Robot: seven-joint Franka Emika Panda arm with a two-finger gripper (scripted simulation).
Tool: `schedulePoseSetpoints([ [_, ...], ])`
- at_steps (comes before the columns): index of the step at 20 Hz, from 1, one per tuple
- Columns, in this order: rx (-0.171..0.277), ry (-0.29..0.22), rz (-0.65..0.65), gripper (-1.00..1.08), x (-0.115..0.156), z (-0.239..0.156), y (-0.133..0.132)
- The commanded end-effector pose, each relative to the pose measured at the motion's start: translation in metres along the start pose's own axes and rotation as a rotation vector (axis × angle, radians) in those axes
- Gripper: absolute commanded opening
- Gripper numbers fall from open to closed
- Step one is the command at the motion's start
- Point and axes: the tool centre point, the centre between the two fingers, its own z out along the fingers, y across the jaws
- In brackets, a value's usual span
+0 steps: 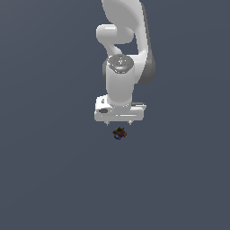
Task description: Pick up the object and move it to a goal position.
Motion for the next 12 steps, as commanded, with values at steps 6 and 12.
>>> schedulePoseSetpoints([
  [6, 0.002, 0.0, 0.079, 1.0, -0.002, 0.008, -0.002],
  [12, 0.005, -0.001, 0.196, 1.0, -0.005, 0.018, -0.005],
])
